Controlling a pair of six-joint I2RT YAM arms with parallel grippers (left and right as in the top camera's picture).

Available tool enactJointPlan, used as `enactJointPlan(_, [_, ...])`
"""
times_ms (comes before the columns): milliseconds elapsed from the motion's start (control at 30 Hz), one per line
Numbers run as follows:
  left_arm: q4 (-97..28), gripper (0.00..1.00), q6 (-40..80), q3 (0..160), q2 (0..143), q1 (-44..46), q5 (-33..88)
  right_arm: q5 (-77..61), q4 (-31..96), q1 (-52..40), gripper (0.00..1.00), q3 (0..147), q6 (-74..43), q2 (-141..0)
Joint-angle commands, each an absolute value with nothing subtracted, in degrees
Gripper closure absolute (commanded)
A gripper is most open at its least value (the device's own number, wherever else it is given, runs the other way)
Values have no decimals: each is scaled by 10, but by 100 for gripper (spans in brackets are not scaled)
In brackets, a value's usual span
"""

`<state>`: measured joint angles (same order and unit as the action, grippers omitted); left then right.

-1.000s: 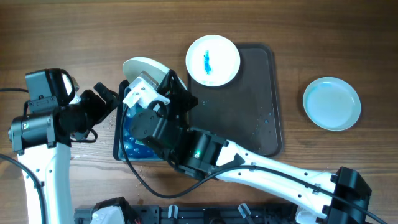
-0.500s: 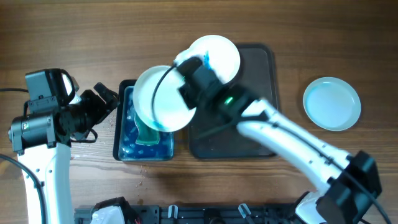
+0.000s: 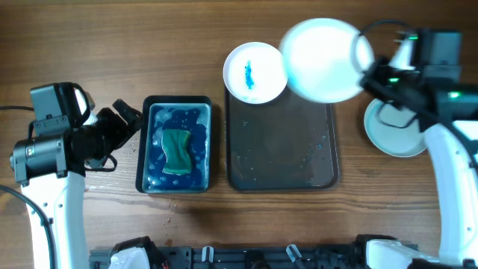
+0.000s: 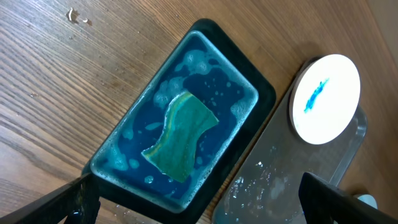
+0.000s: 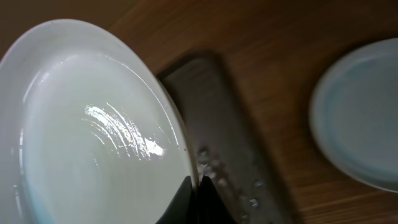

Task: Clean dirty plates on tray and stack at the side
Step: 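Carry the plate right and stack it on the cleaned plate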

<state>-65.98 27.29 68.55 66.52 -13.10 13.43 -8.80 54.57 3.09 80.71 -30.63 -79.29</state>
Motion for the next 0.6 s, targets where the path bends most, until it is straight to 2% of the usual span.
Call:
enactJointPlan(0, [-659, 0, 272, 695, 662, -135, 141, -26, 571, 175, 96, 781, -315, -843])
enactJointPlan(167, [-659, 0, 272, 695, 662, -135, 141, -27, 574, 302, 96, 739, -317, -930])
enactJointPlan(333, [-659, 0, 272, 695, 662, -135, 141, -32, 586, 372, 95, 725, -300, -1013])
enactJointPlan(400, [-659, 0, 272, 695, 662, -135, 141, -67, 583, 375, 78, 725, -252, -1016])
enactJointPlan(433, [-659, 0, 272, 695, 662, -135, 141, -79, 583, 371, 73, 728, -237, -1011])
enactJointPlan(567, [-659, 0, 272, 695, 662, -135, 141, -109, 585, 324, 59, 744, -194, -956])
